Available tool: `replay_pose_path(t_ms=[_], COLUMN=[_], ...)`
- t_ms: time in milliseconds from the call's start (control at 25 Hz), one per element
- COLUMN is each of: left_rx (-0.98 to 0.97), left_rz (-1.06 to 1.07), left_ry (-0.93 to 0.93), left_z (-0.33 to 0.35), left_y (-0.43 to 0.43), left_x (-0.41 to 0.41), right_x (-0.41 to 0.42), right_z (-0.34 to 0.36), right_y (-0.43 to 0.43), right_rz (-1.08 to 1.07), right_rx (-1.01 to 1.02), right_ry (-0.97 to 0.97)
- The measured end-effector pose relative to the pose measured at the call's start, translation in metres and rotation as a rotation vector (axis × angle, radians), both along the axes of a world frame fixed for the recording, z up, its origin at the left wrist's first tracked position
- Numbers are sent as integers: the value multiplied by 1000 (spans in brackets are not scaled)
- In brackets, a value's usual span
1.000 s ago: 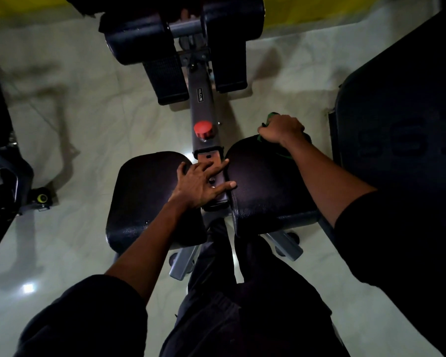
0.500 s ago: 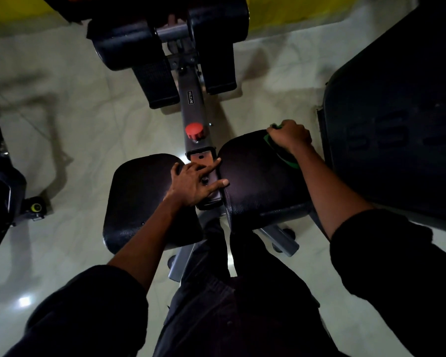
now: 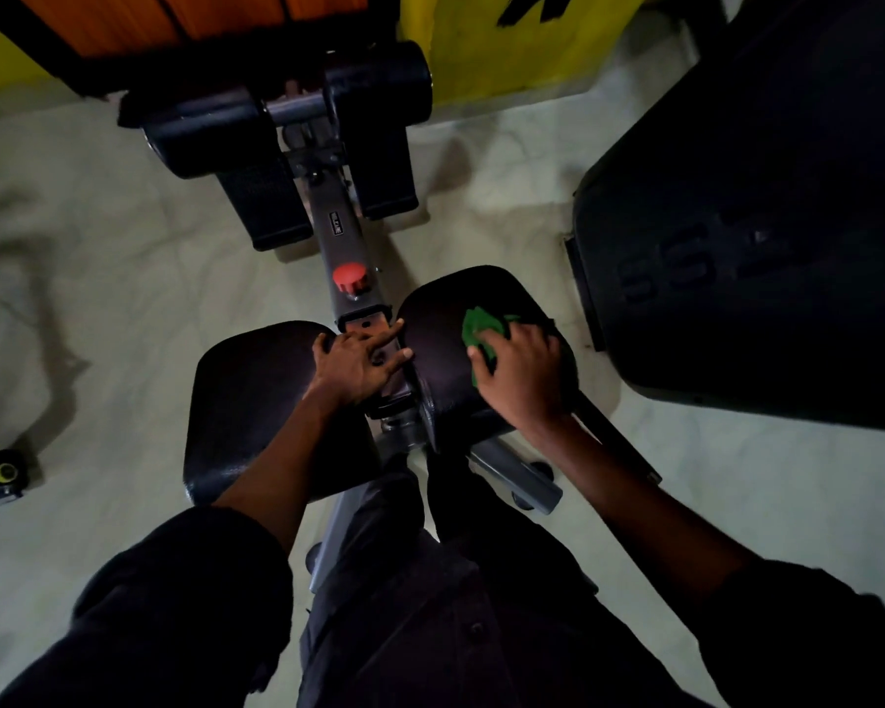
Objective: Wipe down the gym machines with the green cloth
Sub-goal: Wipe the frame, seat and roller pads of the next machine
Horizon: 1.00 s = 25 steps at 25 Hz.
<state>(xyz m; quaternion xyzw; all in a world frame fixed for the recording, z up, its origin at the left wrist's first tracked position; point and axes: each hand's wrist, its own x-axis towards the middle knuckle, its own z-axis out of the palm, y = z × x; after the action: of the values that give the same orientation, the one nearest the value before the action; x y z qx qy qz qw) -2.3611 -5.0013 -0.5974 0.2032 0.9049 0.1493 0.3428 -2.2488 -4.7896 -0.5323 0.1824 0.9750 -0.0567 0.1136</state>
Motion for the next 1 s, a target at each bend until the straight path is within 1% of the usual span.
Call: replay_pose_path(t_ms=[80,120,200,280,360,440,560,640,720,800,880,1000], left_rx=[28,49,81,71,60,74,74,80,100,95,61,54], left_rz=[5,-1,-27,-100,-201,-223,-170,-131,-64,65,182,192], left_ry=[11,5,-33,-8,69,119,175,220,258,294,293,247], left_z=[4,6,11,14,15,14,17,21,24,26,29,28], left_y=[-2,-5,-15,-30,-43,-48,-44,-45,-51,-57,-57,-54], left_x=[2,5,16,32,42,45,47,50,53,54,53,48], right_x=[-7,-15,-33,-40,-34,-16,26,46,46,29,18,34], right_z=[-5,-8,-11,-12,-11,-7,-8,-12,-14,-12,-9,-15], right_y=[5,15,37,41,21,-6,-44,-60,-68,-74,-82,-81], right_rz=[79,85,-1,-107,-127,-113,-48,46,133,155,171,289], right_rx=[-56,-69,-86,-88,-31,-17,-92,-105,-94,-85,-72,-86], right_ry=[-2,-34,-150,-209,-153,-28,160,225,247,218,187,206])
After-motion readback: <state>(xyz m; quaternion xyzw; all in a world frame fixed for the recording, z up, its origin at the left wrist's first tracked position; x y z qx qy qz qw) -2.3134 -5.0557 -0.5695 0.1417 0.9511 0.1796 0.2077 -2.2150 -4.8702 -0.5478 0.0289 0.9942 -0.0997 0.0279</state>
